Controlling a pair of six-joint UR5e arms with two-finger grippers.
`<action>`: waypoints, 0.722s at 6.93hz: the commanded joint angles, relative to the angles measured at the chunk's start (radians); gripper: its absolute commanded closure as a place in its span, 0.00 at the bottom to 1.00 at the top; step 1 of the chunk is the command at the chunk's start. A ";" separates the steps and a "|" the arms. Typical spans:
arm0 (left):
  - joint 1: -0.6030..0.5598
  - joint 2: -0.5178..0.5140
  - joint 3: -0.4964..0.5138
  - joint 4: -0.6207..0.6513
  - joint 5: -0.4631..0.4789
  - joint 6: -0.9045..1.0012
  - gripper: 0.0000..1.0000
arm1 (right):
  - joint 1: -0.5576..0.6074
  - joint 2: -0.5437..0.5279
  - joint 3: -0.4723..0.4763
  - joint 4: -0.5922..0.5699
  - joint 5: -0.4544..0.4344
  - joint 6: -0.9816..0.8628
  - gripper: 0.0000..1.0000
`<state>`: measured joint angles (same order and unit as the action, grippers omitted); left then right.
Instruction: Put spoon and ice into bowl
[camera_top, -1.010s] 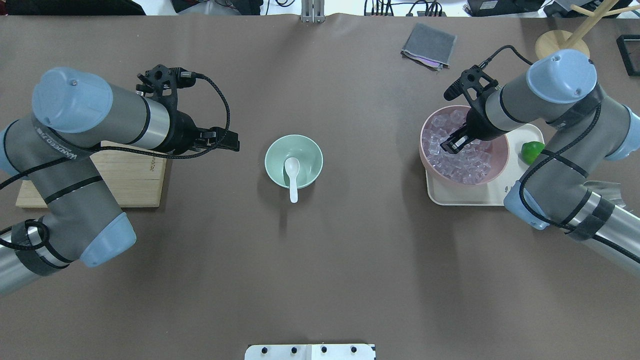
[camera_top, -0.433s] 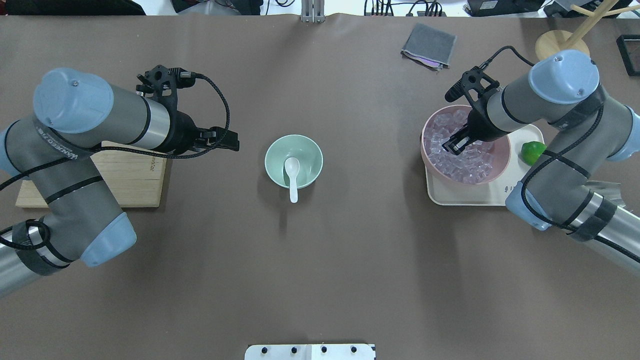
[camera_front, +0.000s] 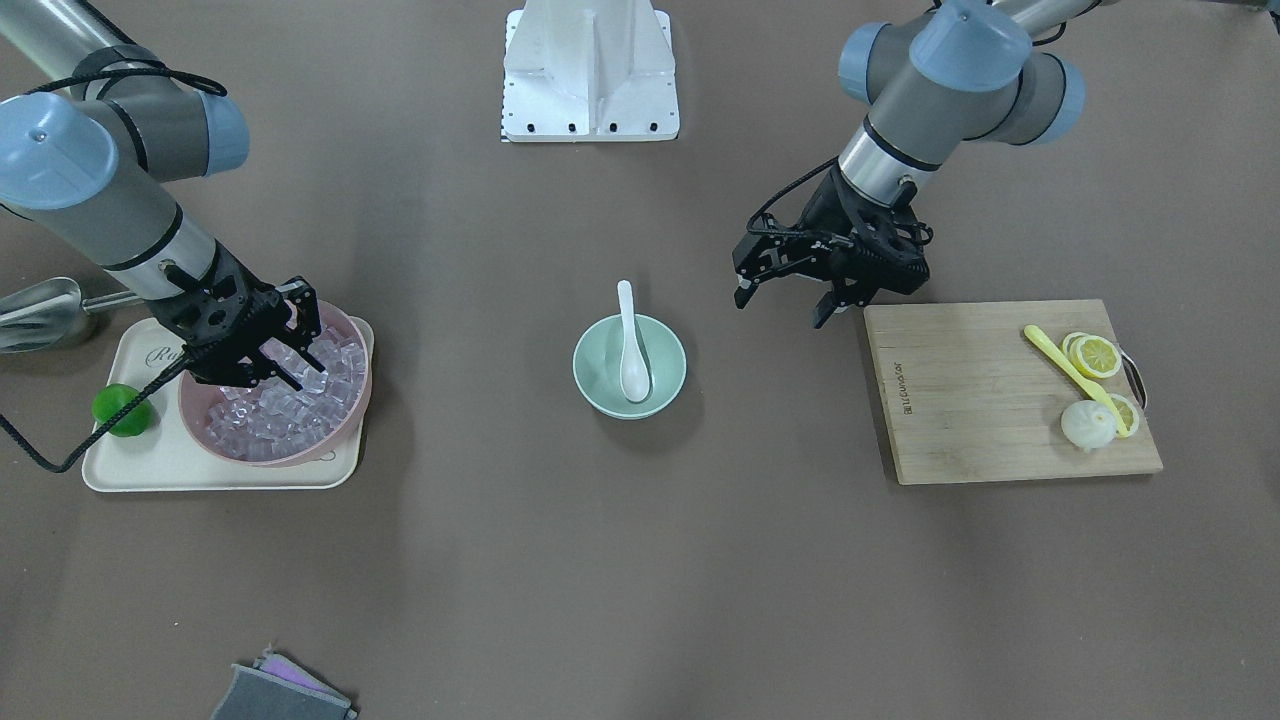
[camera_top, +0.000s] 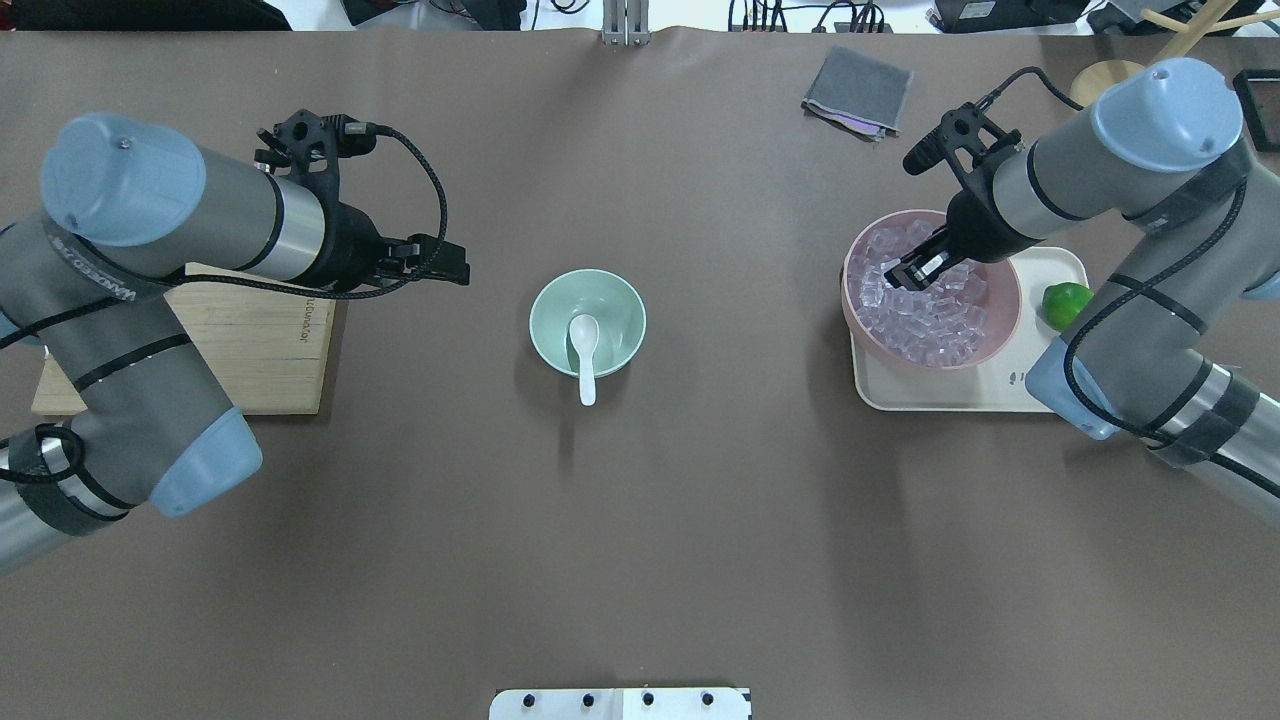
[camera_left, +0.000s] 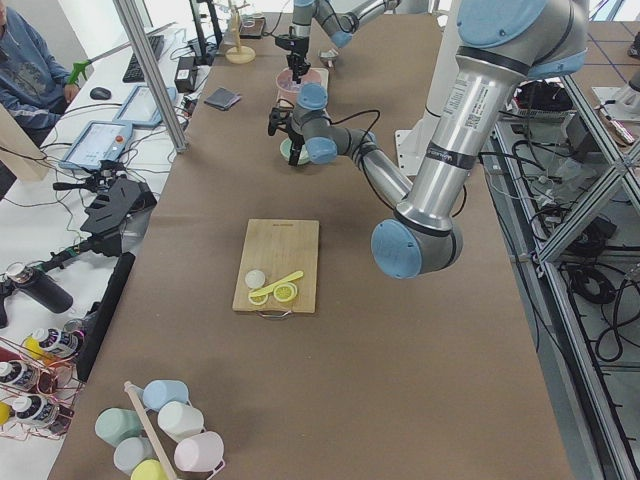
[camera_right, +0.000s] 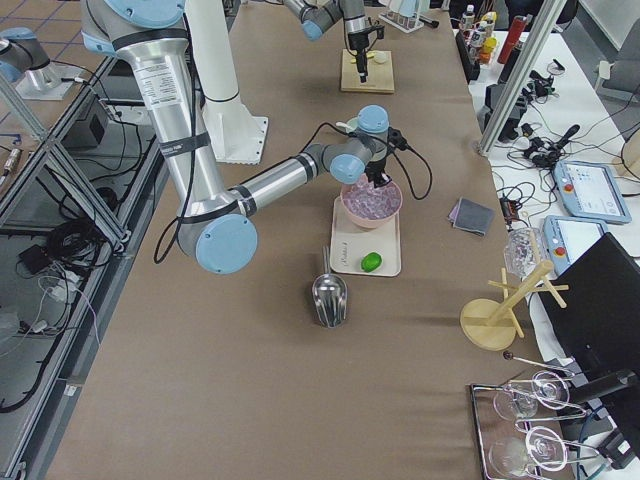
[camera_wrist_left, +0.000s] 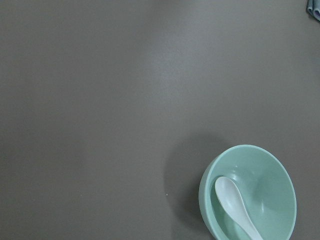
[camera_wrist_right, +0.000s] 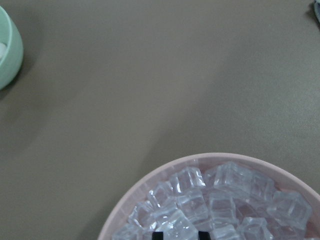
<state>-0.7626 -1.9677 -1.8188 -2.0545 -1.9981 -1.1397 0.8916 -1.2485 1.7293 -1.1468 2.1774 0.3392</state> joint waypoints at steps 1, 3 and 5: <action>-0.111 0.074 -0.020 -0.006 -0.135 0.096 0.02 | -0.008 0.064 0.053 -0.004 -0.004 0.212 1.00; -0.188 0.173 -0.027 -0.010 -0.200 0.262 0.02 | -0.267 0.173 0.046 -0.005 -0.335 0.468 1.00; -0.219 0.188 -0.008 -0.012 -0.220 0.317 0.02 | -0.442 0.301 -0.016 -0.031 -0.561 0.627 1.00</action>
<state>-0.9647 -1.7903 -1.8384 -2.0649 -2.2055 -0.8532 0.5526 -1.0241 1.7489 -1.1592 1.7529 0.8737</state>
